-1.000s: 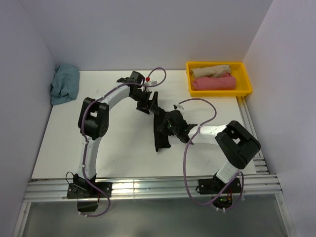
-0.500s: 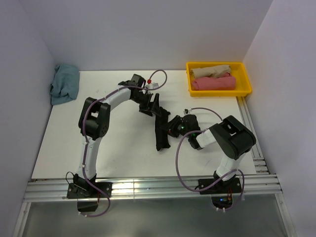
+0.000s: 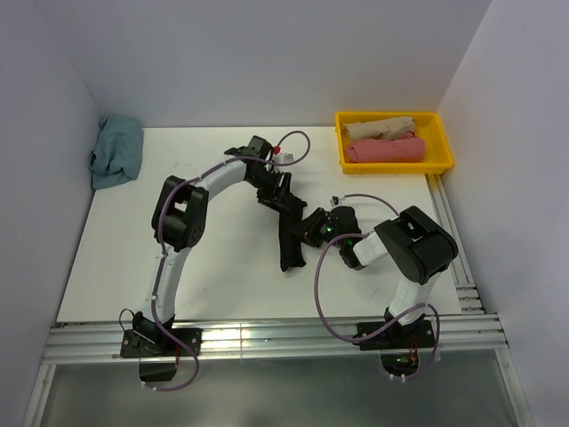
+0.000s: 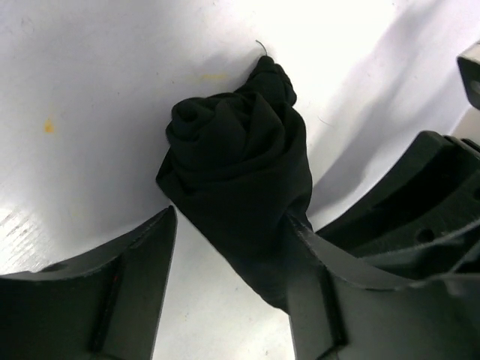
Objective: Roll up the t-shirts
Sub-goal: Roll the tshirt
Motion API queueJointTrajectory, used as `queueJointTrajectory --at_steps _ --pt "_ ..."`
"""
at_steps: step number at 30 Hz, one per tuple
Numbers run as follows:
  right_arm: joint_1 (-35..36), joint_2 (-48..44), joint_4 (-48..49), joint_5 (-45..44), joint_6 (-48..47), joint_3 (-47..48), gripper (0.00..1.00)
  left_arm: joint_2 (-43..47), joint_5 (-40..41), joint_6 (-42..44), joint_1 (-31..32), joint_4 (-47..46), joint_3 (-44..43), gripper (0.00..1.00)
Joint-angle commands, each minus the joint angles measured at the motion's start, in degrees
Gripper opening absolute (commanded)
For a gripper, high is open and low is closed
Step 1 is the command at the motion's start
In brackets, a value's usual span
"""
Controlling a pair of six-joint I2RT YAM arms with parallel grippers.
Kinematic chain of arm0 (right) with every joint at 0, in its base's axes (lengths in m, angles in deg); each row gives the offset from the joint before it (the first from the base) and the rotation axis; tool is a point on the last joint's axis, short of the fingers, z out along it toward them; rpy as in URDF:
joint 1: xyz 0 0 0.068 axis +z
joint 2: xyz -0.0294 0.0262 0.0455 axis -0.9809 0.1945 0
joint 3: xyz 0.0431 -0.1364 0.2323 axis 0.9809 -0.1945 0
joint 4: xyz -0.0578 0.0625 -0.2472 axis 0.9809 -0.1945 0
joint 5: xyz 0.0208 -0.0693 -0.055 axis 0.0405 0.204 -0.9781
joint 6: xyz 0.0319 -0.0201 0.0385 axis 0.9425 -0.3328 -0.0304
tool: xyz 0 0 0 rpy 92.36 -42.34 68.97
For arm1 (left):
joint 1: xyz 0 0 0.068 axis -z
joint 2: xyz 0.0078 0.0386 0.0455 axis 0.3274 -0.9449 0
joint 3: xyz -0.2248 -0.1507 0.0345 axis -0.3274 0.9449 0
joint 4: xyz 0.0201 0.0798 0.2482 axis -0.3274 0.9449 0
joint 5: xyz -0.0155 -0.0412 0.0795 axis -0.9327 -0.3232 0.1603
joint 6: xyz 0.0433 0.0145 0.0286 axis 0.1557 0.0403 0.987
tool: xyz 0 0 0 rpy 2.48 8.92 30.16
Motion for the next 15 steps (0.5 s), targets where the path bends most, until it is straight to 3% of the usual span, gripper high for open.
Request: queueJointTrajectory --at_steps 1,9,15 --pt "-0.15 1.08 -10.21 -1.05 -3.41 -0.49 0.29 -0.51 3.29 0.89 1.12 1.99 -3.54 0.57" --pt "0.46 -4.8 -28.11 -6.93 -11.66 5.56 0.43 -0.95 11.1 2.74 2.36 8.23 -7.4 0.05" --pt "4.15 -10.43 -44.72 -17.83 -19.04 13.73 0.53 -2.1 15.51 4.58 3.41 13.42 -9.78 0.0"
